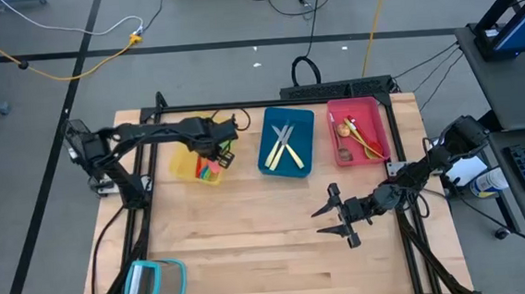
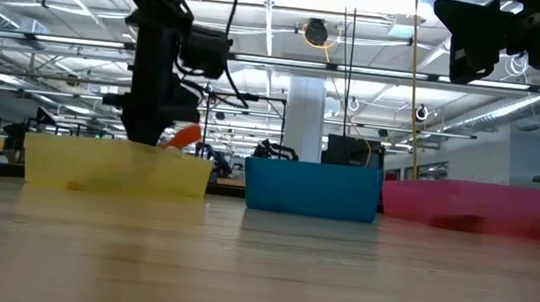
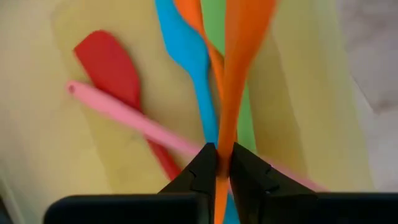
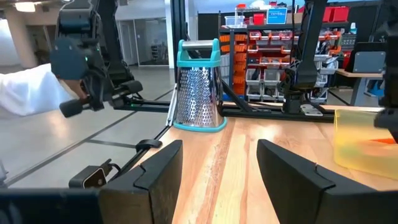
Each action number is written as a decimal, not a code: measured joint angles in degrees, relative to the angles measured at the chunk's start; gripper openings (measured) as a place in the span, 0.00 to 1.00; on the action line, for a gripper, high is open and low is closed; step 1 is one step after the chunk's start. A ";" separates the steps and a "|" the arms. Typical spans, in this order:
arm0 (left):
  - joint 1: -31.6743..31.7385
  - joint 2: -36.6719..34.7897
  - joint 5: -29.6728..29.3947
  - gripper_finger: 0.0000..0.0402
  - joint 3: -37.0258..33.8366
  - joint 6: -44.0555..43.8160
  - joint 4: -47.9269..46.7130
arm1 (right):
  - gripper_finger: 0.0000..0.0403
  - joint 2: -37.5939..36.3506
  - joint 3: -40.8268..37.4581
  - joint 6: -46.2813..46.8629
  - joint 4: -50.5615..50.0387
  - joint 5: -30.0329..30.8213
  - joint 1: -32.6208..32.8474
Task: Pick & Place Kitchen Items
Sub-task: Put the orange spatula into the yellow bin, then return to Home Position
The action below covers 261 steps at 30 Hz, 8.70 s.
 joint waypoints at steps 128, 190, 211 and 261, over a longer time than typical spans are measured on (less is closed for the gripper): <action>-29.23 -94.67 15.42 0.09 -60.89 33.19 61.28 | 0.49 -71.95 -15.47 -1.83 -63.06 -26.76 -36.13; -29.23 -94.67 15.43 0.09 -60.81 33.18 61.25 | 0.49 -71.91 -16.83 2.97 -67.59 -19.41 -36.14; -29.23 -94.67 15.43 0.09 -60.81 33.18 61.25 | 0.49 -71.91 -16.83 2.97 -67.59 -19.41 -36.15; -29.24 -94.66 15.42 0.09 -60.81 33.18 61.25 | 0.49 -71.89 -16.83 2.97 -67.60 -19.43 -36.13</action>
